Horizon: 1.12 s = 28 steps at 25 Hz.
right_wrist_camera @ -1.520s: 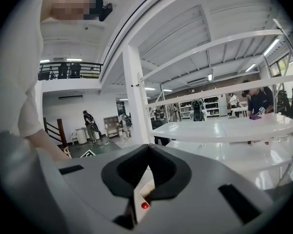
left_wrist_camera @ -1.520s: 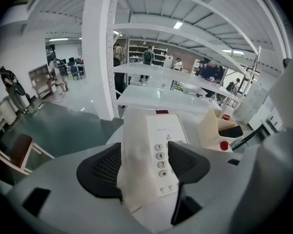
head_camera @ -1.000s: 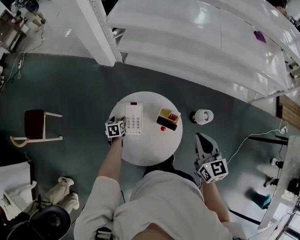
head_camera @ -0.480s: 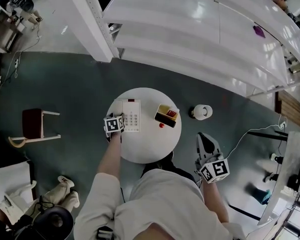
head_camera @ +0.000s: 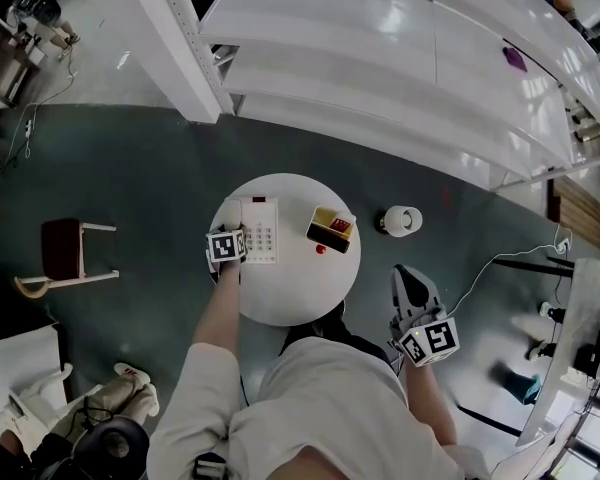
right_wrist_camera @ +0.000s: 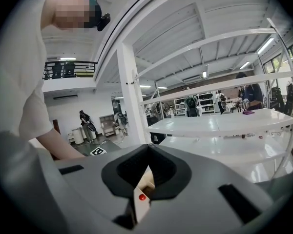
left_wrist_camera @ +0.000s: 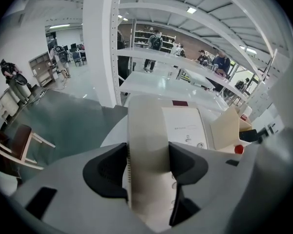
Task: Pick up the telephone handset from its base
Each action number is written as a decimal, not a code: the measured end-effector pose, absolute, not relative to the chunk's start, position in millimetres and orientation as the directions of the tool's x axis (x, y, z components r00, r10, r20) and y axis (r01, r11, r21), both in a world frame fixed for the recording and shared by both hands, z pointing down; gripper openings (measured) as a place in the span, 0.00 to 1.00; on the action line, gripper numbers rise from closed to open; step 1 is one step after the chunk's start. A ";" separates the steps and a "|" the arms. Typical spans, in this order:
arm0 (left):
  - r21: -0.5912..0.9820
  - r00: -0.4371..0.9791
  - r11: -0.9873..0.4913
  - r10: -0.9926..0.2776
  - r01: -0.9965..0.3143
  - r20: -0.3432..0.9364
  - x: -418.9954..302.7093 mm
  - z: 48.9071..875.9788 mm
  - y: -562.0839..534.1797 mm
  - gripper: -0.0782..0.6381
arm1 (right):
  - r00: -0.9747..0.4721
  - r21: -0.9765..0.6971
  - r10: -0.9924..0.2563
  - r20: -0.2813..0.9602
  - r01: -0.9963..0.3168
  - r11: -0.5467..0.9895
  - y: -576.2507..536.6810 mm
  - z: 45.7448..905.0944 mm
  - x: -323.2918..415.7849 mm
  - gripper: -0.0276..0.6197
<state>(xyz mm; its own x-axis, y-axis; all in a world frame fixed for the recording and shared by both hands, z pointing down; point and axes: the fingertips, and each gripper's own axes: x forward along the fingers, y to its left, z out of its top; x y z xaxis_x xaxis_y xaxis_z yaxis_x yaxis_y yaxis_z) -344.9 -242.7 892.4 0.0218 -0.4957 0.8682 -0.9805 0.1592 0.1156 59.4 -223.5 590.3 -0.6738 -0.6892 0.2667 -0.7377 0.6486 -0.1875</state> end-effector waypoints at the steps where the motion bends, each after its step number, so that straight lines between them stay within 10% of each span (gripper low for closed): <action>1: 0.116 0.023 0.158 -0.493 -0.981 0.870 -344.8 892.9 -242.7 0.47 | -0.674 -0.189 -0.689 0.266 -0.737 0.649 -222.9 590.3 59.4 0.05; 28: 0.119 0.018 0.162 -0.522 -0.980 0.853 -342.4 858.0 -236.4 0.42 | -0.663 -0.216 -0.715 0.222 -0.748 0.627 -198.0 580.5 82.0 0.05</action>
